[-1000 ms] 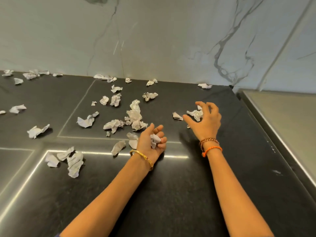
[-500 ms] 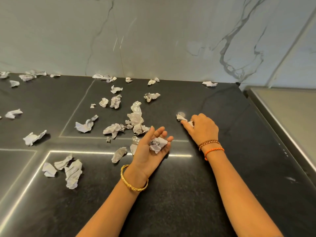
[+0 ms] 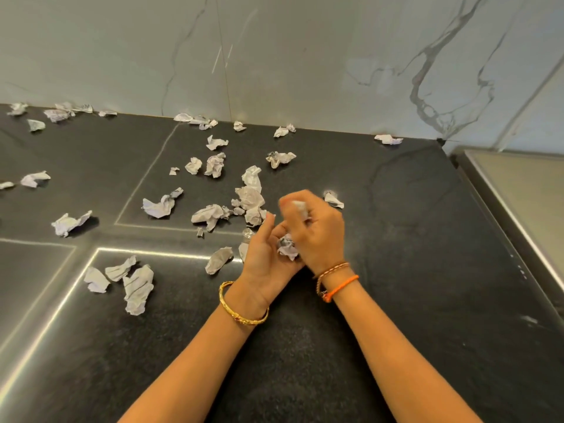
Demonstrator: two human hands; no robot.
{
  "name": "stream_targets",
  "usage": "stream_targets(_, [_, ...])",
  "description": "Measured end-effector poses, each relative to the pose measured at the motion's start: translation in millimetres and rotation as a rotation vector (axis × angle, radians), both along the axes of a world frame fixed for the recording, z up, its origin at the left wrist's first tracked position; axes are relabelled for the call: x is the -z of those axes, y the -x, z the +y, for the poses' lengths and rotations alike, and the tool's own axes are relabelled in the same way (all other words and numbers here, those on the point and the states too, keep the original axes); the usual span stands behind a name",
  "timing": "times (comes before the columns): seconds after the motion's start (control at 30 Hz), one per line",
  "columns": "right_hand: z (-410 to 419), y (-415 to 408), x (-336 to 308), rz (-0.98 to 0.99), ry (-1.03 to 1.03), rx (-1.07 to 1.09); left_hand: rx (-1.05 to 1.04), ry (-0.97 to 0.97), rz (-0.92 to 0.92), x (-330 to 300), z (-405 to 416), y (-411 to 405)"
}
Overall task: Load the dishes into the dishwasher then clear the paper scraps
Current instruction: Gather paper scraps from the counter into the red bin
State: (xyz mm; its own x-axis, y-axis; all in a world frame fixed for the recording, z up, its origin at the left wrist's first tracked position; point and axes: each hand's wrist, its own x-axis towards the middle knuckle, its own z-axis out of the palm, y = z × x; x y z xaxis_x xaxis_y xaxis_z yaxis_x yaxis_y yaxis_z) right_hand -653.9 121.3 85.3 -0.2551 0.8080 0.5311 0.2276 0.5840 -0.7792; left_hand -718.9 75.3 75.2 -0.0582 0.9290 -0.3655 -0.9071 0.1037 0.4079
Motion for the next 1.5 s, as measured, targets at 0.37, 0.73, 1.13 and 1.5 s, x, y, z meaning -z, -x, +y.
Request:
stream_targets(0.37, [63.1, -16.7, 1.0, -0.248, 0.102, 0.078, -0.125, 0.017, -0.027, -1.4, -2.3, 3.3])
stream_targets(0.73, [29.9, -35.1, 0.9, 0.190, 0.136, -0.105, -0.112, 0.090, -0.118, -11.0, 18.2, -6.0])
stream_targets(1.13, [139.4, -77.6, 5.3, 0.172, 0.222, 0.102, -0.163, 0.062, -0.188, -23.0, 69.7, -22.3])
stream_targets(1.5, [287.1, -78.0, 29.2, -0.660, 0.095, 0.271, -0.162, 0.011, -0.186, -7.9, 103.2, -24.7])
